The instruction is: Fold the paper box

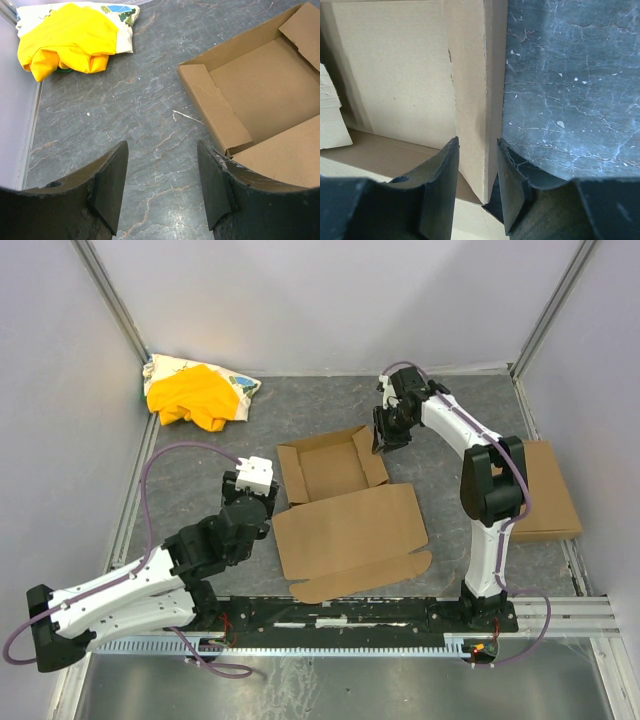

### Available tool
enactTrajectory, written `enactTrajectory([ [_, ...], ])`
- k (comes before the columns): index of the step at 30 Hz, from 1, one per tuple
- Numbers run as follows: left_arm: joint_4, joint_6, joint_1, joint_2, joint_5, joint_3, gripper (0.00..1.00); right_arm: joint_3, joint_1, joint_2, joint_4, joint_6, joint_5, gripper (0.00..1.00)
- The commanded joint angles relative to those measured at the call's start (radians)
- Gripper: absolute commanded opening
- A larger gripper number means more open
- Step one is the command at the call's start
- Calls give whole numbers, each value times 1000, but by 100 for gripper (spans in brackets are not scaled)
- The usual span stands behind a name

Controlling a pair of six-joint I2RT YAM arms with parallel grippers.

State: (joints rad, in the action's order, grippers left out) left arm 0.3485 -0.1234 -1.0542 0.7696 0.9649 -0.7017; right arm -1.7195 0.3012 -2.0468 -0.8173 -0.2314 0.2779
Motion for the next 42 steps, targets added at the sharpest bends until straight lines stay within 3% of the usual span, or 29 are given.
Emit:
enactTrajectory([
  [1, -54, -34, 3, -13, -7, 10, 64, 37, 6, -2, 73, -25, 32, 43],
  [8, -57, -28, 3, -14, -9, 10, 64, -15, 70, -63, 31, -10, -98, 40],
  [18, -60, -30, 3, -19, -16, 10, 65, -89, 173, -122, -106, 44, -450, 42],
  [26, -62, -25, 3, -20, -45, 3, 66, -70, 213, -159, -145, 68, -666, 16],
  [32, -59, -24, 4, -16, -68, 2, 66, -77, 231, -191, -167, 77, -803, 14],
  [34, -57, -25, 3, -15, -73, 0, 66, -72, 232, -192, -160, 86, -779, 18],
  [37, -53, -25, 3, -14, -71, -2, 66, -31, 232, -157, -106, 84, -733, 47],
  [40, -54, -25, 3, -22, -68, 1, 66, -22, 228, -122, -72, 74, -705, 60],
  [42, -55, -25, 2, -23, -66, 2, 66, -44, 222, -120, -63, 73, -674, 62],
])
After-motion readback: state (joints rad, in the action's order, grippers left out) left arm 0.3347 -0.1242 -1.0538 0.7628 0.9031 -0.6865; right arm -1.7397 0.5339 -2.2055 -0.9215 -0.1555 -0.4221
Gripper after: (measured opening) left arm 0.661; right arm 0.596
